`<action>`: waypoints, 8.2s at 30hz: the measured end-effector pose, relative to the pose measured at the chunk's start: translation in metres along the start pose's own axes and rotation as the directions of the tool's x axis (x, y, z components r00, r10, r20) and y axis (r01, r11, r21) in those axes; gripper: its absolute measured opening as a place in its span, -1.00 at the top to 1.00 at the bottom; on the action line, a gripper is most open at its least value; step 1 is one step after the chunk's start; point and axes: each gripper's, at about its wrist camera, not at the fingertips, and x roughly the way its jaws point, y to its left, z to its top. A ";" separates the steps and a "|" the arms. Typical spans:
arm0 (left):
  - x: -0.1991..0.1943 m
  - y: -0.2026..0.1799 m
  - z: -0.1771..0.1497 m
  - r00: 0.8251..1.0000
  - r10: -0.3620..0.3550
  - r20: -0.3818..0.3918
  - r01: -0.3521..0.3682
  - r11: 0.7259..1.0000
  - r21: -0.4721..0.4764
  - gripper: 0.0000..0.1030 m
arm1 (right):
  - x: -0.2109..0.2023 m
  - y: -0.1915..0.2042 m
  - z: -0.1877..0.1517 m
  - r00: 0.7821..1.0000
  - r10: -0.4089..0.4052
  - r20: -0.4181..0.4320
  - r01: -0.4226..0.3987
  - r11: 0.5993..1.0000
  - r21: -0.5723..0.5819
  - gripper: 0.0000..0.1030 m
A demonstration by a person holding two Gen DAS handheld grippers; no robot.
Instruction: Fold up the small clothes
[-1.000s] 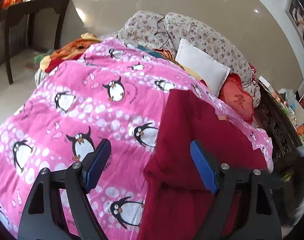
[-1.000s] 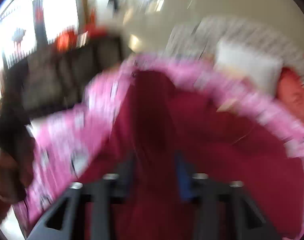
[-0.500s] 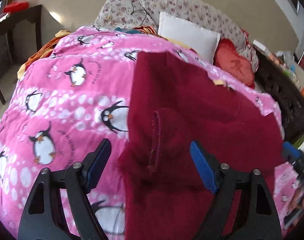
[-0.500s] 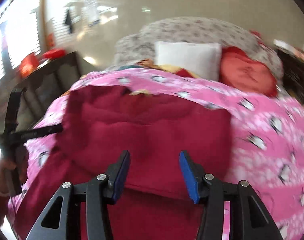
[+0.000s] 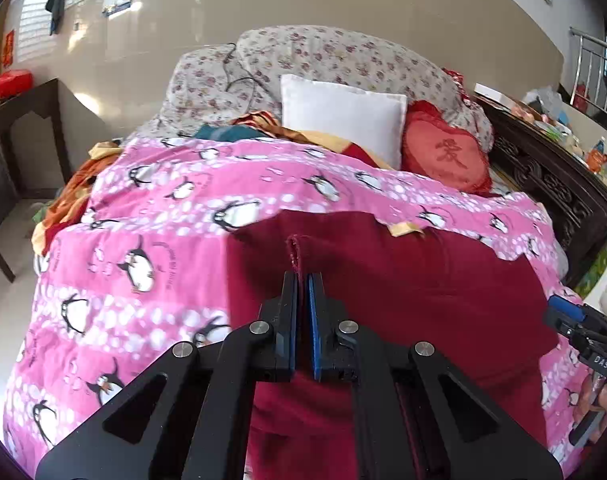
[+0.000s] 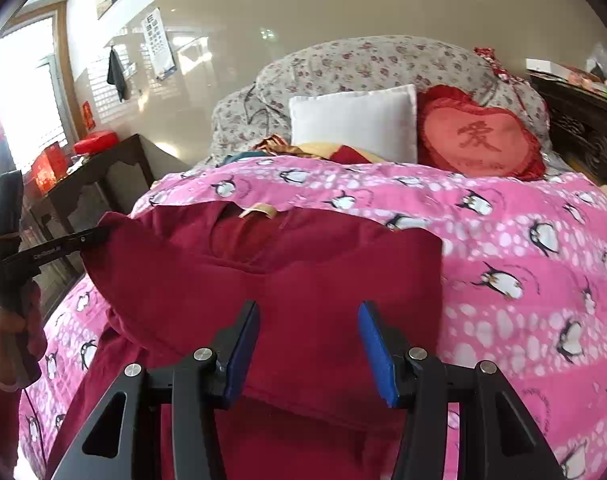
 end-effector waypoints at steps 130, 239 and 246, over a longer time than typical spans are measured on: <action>-0.138 0.019 -0.103 0.940 -0.306 -0.148 0.284 0.947 -0.152 0.86 | -0.132 0.016 -0.059 0.833 0.546 0.084 -0.553 0.825 0.119 0.76; 0.014 0.006 -0.082 0.941 -0.249 -0.229 0.216 0.963 -0.161 0.60 | -0.016 -0.034 -0.056 0.955 0.296 -0.035 -0.280 0.933 0.227 0.61; -0.050 0.013 -0.109 0.915 -0.294 -0.277 0.265 0.954 -0.140 0.61 | -0.080 -0.018 -0.077 0.924 0.379 -0.054 -0.361 0.909 0.208 0.63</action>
